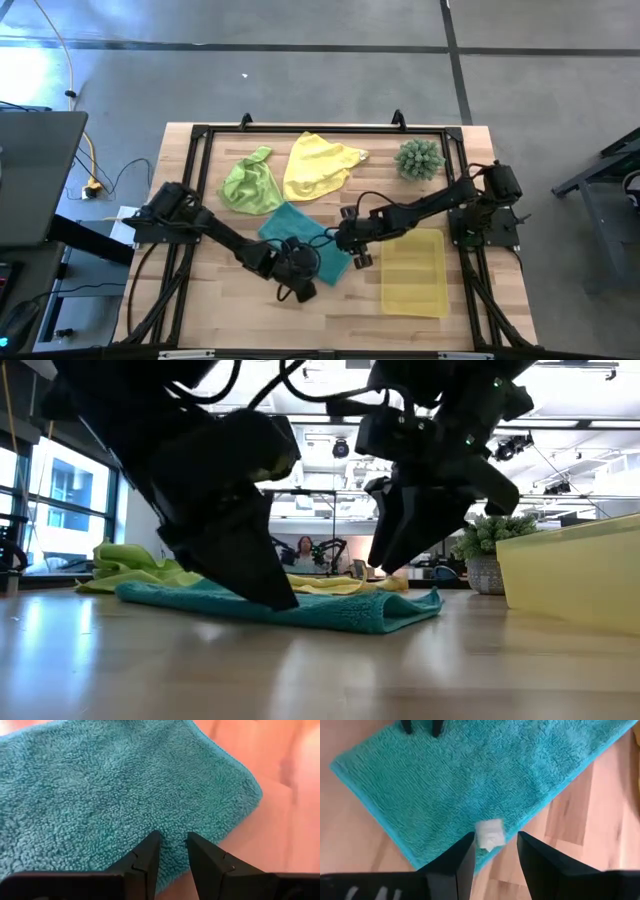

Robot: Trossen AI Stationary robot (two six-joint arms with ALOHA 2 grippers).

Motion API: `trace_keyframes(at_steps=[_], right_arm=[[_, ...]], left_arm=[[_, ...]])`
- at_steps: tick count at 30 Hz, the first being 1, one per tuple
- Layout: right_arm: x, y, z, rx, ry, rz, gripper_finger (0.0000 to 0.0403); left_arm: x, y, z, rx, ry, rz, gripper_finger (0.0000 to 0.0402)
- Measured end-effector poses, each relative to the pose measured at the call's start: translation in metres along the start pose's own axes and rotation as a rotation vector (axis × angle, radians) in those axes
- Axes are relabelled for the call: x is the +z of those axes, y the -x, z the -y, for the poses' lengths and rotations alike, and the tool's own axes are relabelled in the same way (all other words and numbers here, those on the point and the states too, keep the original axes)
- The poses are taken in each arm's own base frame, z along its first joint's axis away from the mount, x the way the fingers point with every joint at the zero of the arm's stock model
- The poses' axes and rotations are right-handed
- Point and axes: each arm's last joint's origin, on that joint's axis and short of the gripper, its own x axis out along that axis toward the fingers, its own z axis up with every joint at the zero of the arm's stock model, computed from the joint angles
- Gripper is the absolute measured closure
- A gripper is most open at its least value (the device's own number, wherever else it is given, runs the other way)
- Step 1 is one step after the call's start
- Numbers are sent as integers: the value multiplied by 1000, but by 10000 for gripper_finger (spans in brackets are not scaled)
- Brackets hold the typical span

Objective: Roll microfiber towels into tight, uniform cylinder then place into a basket
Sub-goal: Roll the blue microfiber cloth

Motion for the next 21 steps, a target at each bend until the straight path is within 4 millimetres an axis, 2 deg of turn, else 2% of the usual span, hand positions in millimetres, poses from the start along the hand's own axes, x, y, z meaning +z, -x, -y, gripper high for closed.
trace_keyframes(at_steps=[8,15,18,21], right_arm=[[5,1,-5,3,7,43,263],[15,2,-8,9,-48,142,263],[19,3,-11,11,-57,184,263],[24,4,-14,13,-49,230,263]], left_arm=[[-18,24,15,-104,-198,-161,312],[-28,51,8,-84,-280,-348,312],[-27,63,5,-69,-289,-363,312],[-16,82,8,-99,-291,-282,312]])
